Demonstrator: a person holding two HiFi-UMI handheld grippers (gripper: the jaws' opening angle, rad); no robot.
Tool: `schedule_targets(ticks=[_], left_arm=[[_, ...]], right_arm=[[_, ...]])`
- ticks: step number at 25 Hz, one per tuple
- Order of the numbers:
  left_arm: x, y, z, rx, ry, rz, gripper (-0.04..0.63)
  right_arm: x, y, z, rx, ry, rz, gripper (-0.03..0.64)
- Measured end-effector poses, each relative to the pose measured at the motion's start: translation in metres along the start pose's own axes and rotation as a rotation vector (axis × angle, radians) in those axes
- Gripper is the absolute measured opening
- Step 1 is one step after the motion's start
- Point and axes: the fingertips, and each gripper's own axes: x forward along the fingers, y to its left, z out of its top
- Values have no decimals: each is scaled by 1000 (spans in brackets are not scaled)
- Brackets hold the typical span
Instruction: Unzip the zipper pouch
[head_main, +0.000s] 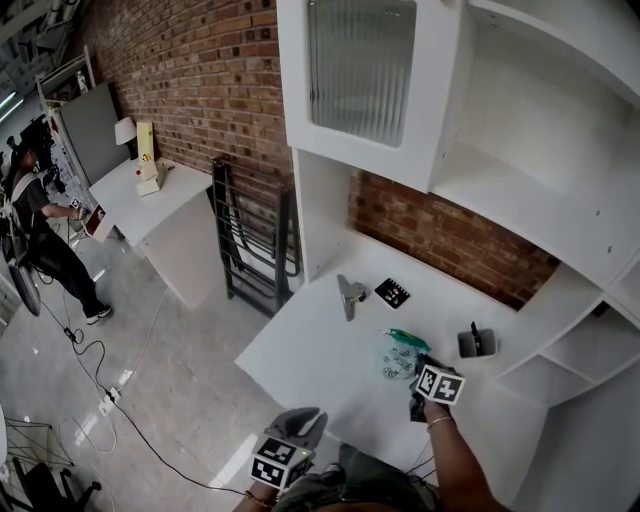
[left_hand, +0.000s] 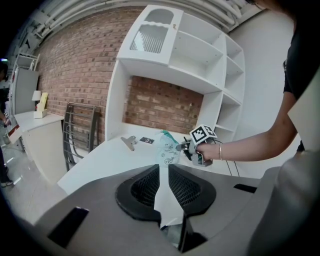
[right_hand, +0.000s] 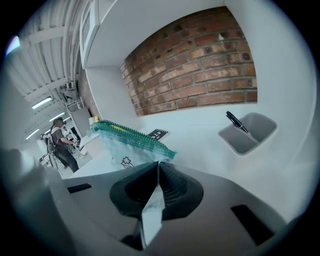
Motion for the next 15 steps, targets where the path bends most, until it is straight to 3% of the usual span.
schedule_targets(ticks=[7, 12, 15], left_arm=[[5, -13, -5, 10, 14, -25, 51], [11, -25, -7, 19, 21, -48, 51], [16, -31, -6, 32, 24, -67, 50]], right_arm=[[-17, -22, -27, 75, 16, -36, 22], [-30, -32, -40, 104, 26, -27, 92], [-40, -40, -47, 113, 30, -33, 98]])
